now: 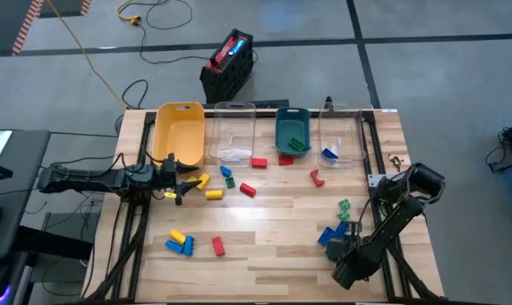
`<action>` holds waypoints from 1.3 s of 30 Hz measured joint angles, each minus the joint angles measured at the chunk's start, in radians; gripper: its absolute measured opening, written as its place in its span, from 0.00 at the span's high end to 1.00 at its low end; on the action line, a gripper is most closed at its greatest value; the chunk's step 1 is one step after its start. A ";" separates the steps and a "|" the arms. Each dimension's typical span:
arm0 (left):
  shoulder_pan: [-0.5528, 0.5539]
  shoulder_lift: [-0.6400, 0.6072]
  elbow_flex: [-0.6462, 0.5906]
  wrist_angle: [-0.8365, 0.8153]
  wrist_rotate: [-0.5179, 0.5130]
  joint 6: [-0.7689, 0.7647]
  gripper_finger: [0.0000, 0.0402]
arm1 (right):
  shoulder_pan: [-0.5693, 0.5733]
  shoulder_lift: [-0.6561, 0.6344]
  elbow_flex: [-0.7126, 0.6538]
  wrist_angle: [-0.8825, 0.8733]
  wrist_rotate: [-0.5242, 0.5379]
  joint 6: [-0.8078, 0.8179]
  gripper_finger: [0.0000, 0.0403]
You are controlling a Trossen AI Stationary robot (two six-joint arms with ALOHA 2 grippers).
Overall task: Sort blocks
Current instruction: Put the green game piece into the blue bin
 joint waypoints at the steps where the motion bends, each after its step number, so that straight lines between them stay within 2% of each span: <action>1: 0.000 0.000 0.000 0.000 0.000 -0.001 0.38 | 0.000 0.000 0.000 -0.006 0.000 0.000 0.73; 5: 0.000 0.000 0.000 0.000 0.000 -0.007 0.38 | -0.008 0.000 0.000 -0.009 -0.003 0.004 0.79; 14: 0.000 0.000 0.000 0.000 0.000 -0.048 0.38 | -0.039 0.000 0.067 -0.067 -0.001 0.007 0.77; 17: 0.000 0.000 0.000 0.001 0.000 -0.052 0.38 | -0.053 -0.005 0.106 -0.100 0.031 -0.004 0.77; 25: 0.000 0.000 0.000 0.002 0.000 -0.065 0.38 | -0.098 -0.133 0.122 -0.153 0.296 0.070 0.76; 32: 0.000 0.000 -0.002 0.014 0.000 -0.069 0.38 | -0.223 -0.284 0.112 -0.305 0.588 0.154 0.76; 34: 0.000 0.000 -0.002 0.017 0.000 -0.069 0.38 | -0.287 -0.324 0.091 -0.303 0.629 0.130 0.76; 39: 0.000 0.000 -0.003 0.024 0.000 -0.071 0.38 | -0.509 -0.406 0.030 -0.271 0.638 0.005 0.76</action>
